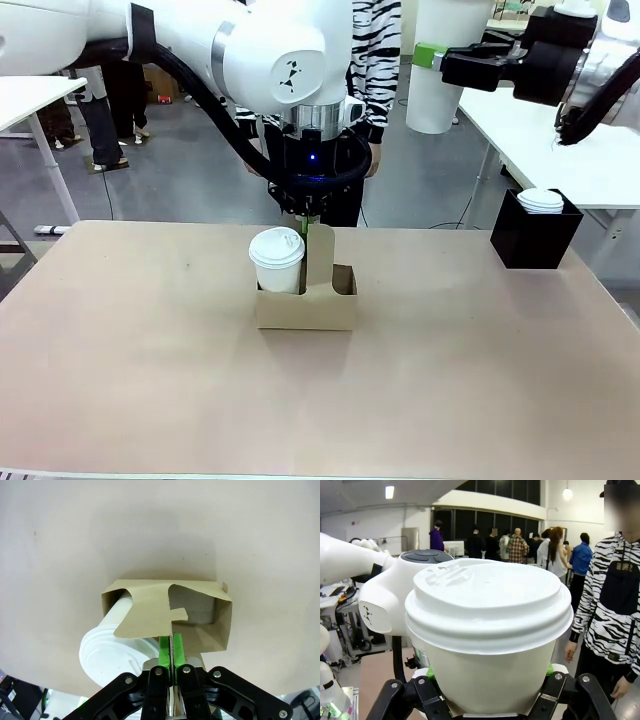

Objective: Pour a drink into a cup and package it in a carrier.
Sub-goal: Insert the held 600 ml Paper Cup into the Cup Carrier.

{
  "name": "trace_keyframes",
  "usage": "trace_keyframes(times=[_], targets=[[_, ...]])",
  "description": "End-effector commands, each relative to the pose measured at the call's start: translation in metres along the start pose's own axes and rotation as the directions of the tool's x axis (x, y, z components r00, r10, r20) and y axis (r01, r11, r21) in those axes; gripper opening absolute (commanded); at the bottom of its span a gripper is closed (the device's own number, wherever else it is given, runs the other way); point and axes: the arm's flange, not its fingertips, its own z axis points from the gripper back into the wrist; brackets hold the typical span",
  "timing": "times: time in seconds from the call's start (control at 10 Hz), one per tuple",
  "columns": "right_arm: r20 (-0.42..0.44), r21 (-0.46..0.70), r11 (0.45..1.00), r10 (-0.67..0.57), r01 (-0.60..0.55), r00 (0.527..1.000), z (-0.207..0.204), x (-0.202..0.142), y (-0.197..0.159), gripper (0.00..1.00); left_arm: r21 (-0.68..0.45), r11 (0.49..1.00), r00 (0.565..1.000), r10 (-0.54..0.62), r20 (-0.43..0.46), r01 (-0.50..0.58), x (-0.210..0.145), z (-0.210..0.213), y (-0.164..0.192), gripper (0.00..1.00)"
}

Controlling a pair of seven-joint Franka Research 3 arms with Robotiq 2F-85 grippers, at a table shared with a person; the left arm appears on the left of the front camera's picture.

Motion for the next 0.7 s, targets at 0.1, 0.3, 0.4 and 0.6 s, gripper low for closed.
trace_keyframes(times=[0.1,0.3,0.4,0.6], targets=[[0.027,-0.004,1.0,0.013,-0.013,1.0,-0.003,0.001,0.0,0.8,-0.009,0.999,0.999,-0.044,-0.015,0.044,0.006,0.016,0.006,0.59],[-0.012,0.059,0.997,-0.043,0.044,0.999,-0.019,0.007,-0.026,0.8,-0.098,0.989,0.992,-0.118,-0.041,0.113,0.01,0.048,0.021,1.0],[-0.032,0.13,0.987,-0.095,0.098,0.995,-0.035,0.011,-0.052,0.8,-0.147,0.98,0.988,-0.144,-0.048,0.136,0.01,0.064,0.036,1.0],[-0.087,0.246,0.956,-0.145,0.162,0.986,-0.061,0.007,-0.092,0.8,-0.257,0.939,0.969,-0.243,-0.033,0.227,0.003,0.097,0.081,0.93]])
